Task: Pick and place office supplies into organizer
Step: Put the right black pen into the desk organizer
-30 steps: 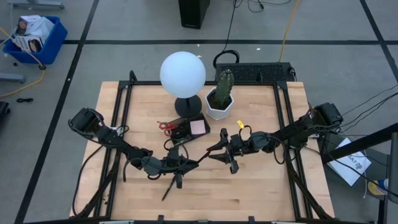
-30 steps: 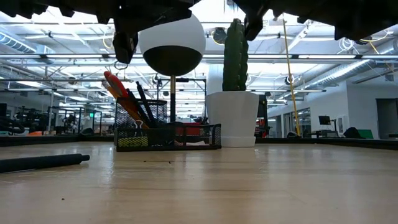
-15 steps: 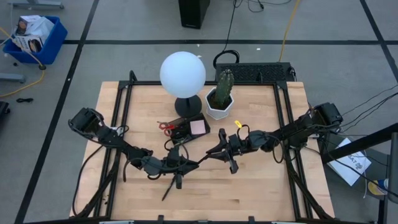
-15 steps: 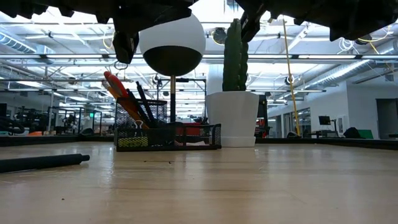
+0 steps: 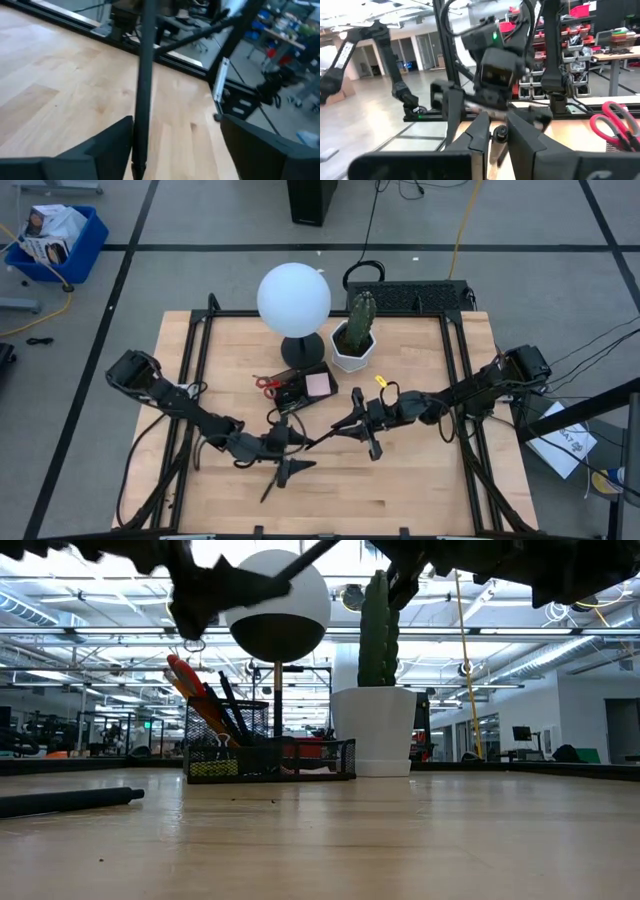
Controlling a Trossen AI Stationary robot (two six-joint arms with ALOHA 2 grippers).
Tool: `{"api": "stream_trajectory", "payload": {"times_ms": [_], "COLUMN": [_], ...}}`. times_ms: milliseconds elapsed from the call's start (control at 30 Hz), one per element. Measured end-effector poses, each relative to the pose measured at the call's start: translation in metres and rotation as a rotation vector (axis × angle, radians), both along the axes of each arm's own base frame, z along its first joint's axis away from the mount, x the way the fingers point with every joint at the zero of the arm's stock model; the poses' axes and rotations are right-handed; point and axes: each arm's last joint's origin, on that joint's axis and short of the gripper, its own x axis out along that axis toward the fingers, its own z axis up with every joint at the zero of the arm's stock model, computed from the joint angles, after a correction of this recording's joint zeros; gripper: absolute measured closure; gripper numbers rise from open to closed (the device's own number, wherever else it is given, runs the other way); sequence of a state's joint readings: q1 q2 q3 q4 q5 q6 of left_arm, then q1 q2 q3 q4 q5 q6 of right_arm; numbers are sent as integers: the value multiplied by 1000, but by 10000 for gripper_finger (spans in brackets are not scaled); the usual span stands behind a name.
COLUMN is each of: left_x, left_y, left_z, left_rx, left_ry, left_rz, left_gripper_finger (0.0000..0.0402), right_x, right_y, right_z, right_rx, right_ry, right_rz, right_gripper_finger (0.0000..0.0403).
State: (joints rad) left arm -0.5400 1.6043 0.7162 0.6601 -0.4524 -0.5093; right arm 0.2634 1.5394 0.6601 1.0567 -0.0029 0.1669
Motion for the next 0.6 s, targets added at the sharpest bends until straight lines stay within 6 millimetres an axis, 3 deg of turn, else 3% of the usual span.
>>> {"api": "stream_trajectory", "payload": {"times_ms": [133,300,600], "left_x": [-15,-40,-68], "left_y": [-5,-14,-22], "left_z": [13,31,57], "left_rx": [32,102,243], "left_ry": [28,11,-74], "left_rz": [-30,73,157], "left_gripper_finger": [72,55,62], "right_x": [0,1,5], "right_y": [0,-2,-10], "right_z": [-2,-4,-1], "right_rx": [-23,-80,-264], "right_ry": [18,28,33], "right_rz": [-1,-75,-343], "right_gripper_finger": [364,364,364]}}
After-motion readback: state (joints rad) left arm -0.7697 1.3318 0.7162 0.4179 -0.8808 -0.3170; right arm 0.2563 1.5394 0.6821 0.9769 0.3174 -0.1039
